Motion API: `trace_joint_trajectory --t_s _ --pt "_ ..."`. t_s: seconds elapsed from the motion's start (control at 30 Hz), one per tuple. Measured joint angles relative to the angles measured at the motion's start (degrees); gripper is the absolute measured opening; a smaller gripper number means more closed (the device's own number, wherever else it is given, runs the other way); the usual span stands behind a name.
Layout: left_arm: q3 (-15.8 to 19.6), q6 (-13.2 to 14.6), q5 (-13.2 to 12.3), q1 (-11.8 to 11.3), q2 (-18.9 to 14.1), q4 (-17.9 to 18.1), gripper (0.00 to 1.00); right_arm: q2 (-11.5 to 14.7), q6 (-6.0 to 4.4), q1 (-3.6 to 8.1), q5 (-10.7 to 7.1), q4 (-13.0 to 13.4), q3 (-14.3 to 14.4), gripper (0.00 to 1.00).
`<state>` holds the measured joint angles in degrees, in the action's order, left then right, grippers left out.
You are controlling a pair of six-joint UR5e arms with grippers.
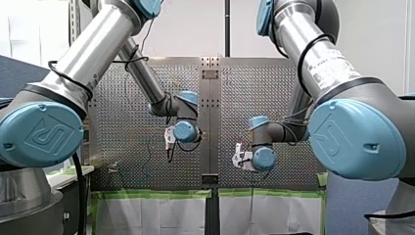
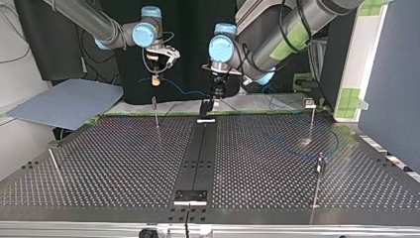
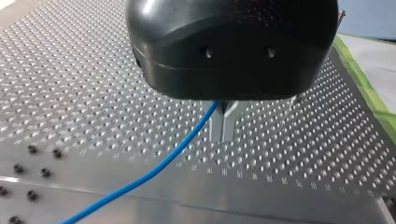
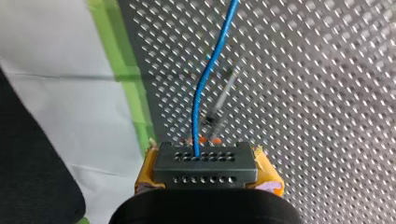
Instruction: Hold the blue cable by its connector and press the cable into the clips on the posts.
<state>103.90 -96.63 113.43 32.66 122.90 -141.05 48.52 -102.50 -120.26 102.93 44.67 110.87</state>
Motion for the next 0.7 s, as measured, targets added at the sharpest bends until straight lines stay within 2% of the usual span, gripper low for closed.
trace_joint_trajectory --t_s 0.1,0.27,0.53,0.7 --pt "-1.5 0.0 0.2 0.7 1.5 0.1 0.00 -0.1 -0.04 0.82 -0.33 1.5 0.0 0.00" --pt "-4.0 -0.4 0.2 1.8 4.0 0.4 0.00 -0.4 0.23 1.38 -0.58 3.8 0.0 0.00" --pt "-7.6 -1.5 0.2 3.2 7.6 1.9 0.00 -3.6 0.31 2.27 -0.68 7.7 0.0 0.00" --pt "-9.9 -2.6 -0.5 4.6 9.9 2.5 0.00 -4.3 0.36 3.32 -0.43 8.3 0.0 0.00"
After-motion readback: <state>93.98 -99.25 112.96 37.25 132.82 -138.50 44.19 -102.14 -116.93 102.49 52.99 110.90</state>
